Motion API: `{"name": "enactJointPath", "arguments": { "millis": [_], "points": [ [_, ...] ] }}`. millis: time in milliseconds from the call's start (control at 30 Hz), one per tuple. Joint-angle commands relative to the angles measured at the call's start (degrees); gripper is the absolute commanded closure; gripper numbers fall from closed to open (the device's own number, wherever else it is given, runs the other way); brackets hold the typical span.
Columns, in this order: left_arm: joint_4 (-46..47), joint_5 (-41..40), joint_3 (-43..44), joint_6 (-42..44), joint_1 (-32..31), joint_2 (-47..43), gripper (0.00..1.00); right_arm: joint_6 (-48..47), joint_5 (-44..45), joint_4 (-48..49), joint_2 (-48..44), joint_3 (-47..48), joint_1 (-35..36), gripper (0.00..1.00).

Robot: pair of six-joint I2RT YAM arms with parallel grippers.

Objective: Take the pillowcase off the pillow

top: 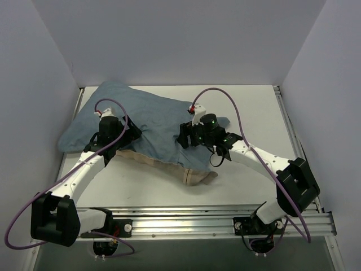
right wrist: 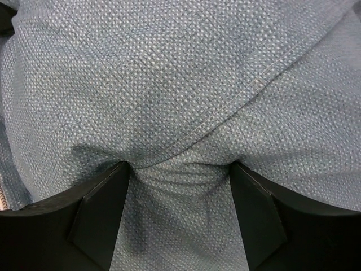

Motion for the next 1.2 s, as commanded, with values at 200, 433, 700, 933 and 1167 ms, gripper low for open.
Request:
{"name": "enactJointPath", "arguments": {
  "millis": [200,433,700,933,1167],
  "points": [
    [-1.37,0.83,-0.79,0.70,0.07,0.12,0.06,0.34,6.68,-0.14,-2.01,-0.59,-0.82,0.43],
    [-1.46,0.91,-0.53,0.70,-0.02,-0.23,0.06,0.96,3.34,-0.93,-4.74,-4.37,-3.28,0.58],
    [-1.55,1.09,-0.09,0.79,0.07,-0.49,0.06,0.25,-0.35,-0.32,-3.34,-2.80,-1.88,0.56],
    [-1.64,1.00,-0.26,0.53,0.07,-0.23,0.06,-0.10,-1.94,0.39,-2.11,0.02,-0.91,0.52],
    [-1.81,0.13,-0.53,-0.26,0.07,-0.14,0.06,0.34,1.84,-0.31,-0.88,-0.94,-0.91,0.84]
  ]
}}
